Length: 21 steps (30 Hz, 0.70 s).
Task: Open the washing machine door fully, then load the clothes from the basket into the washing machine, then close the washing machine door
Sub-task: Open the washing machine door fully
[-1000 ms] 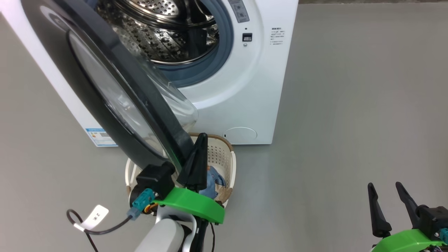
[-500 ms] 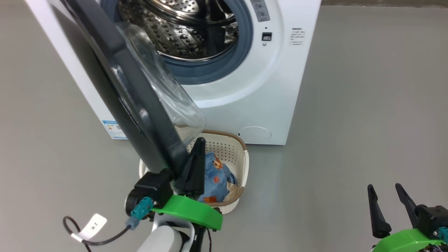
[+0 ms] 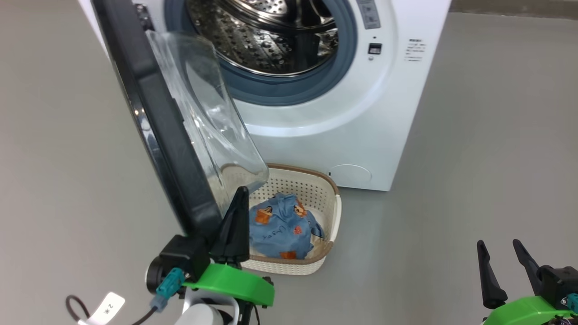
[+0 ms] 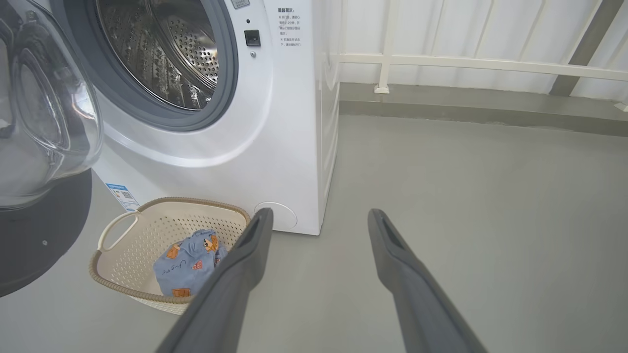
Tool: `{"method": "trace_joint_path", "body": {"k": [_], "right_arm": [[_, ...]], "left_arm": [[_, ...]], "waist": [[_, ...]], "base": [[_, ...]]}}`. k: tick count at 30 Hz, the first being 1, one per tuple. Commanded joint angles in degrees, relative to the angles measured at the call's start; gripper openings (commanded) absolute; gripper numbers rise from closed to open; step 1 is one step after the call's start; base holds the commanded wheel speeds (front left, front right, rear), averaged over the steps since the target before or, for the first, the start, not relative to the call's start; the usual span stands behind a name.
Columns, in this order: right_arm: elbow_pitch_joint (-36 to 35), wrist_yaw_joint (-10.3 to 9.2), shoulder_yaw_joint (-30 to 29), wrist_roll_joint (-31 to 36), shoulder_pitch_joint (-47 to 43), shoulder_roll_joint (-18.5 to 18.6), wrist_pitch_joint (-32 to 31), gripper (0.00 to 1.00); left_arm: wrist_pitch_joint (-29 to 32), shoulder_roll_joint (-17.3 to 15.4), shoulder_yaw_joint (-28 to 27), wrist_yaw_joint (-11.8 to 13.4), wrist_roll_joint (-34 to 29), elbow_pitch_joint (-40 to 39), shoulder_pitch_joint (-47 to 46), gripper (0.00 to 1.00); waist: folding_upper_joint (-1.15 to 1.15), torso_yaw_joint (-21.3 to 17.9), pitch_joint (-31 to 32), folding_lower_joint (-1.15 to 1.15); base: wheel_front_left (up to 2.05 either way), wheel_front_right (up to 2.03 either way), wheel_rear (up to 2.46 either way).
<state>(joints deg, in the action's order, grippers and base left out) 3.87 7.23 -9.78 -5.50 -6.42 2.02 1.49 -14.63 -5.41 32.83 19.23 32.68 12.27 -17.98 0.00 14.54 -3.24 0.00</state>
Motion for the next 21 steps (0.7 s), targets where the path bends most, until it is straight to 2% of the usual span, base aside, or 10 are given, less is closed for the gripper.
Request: {"method": "trace_joint_path", "body": {"k": [1, 21], "right_arm": [[-1.1, 0.25, 0.9, 0.6, 1.2, 0.9, 0.0, 1.0], [0.0, 0.25, 0.0, 0.6, 1.3, 0.9, 0.0, 1.0]], "left_arm": [[0.0, -2.6, -3.8, 1.6, -0.2, -1.2, -0.4, 0.0], [0.6, -5.5, -5.3, 5.0, -0.3, -6.3, 3.1, 0.0]], "waist": [[0.0, 1.3, 0.0, 0.0], [0.0, 7.8, -0.6, 0.0]], "base": [[0.0, 0.0, 0.0], [0.0, 0.0, 0.0]]}}
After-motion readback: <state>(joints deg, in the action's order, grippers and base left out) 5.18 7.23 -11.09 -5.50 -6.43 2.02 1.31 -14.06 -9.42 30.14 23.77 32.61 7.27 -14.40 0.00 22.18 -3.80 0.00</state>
